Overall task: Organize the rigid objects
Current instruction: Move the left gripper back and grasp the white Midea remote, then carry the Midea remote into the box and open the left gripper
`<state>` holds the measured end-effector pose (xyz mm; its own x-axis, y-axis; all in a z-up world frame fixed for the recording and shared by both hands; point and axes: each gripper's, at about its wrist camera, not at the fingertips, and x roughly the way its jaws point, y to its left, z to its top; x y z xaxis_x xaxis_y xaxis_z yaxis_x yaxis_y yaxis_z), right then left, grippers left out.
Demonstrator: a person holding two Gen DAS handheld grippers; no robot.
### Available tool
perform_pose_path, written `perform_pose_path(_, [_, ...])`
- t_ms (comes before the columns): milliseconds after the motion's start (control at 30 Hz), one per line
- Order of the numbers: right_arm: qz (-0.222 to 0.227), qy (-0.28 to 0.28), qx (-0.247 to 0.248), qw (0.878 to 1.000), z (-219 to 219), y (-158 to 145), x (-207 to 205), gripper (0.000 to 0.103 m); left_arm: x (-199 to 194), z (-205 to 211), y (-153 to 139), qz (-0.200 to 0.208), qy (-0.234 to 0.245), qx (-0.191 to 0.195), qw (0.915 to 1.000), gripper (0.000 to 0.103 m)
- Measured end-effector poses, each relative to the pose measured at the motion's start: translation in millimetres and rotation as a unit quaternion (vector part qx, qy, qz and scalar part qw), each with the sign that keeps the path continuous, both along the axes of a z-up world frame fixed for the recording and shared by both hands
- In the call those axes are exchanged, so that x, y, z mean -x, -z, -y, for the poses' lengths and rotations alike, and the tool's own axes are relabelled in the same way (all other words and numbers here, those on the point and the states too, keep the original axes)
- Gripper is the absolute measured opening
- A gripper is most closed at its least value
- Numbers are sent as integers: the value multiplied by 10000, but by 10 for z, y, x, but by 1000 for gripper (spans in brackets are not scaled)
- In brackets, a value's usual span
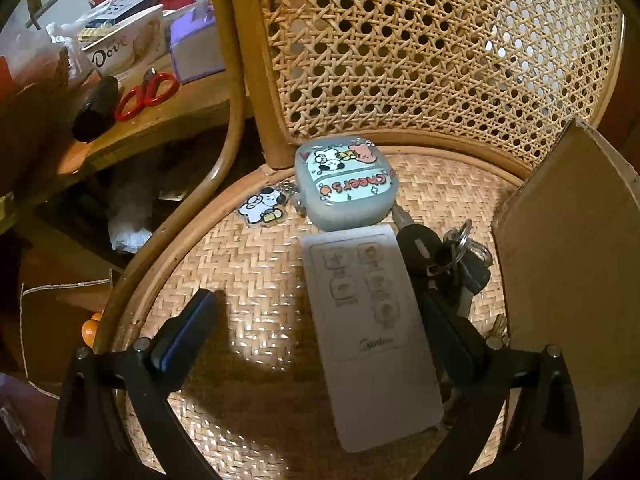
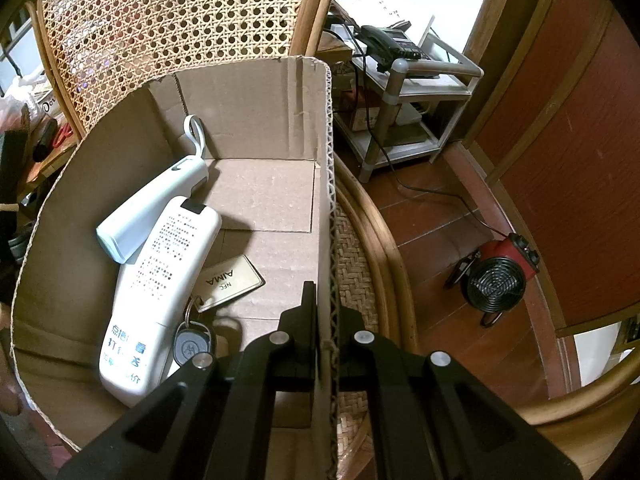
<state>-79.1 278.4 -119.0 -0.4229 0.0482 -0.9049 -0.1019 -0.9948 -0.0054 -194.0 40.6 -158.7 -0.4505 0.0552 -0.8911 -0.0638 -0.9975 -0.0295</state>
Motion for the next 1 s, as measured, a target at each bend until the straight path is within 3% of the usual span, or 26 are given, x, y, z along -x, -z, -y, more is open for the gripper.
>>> perform_pose_path(167, [3, 4, -6, 10000, 1, -1, 4, 5, -1, 16, -1, 73, -29, 61, 10000, 99])
perform_pose_path(300, [1, 5, -1, 10000, 7, 1, 5, 6, -17, 24, -3, 98, 28, 193, 9998, 91])
perform_pose_path(367, [1, 4, -7, 10000, 9, -3, 6, 6, -37, 14, -31, 101, 129, 212, 9996, 82])
perform_pose_path(467, [2, 6, -4, 10000, 8, 1, 4, 6, -92, -20, -88, 38, 350, 260, 9990, 46])
perform_pose_path(700, [2, 10, -5, 10000, 13, 4, 5, 6, -203, 92, -157, 54, 434, 317, 9985, 46])
perform_pose_path(1000, [7, 24, -2, 10000, 21, -6, 10, 6, -516, 147, -714, -797, 596, 706, 9925, 46])
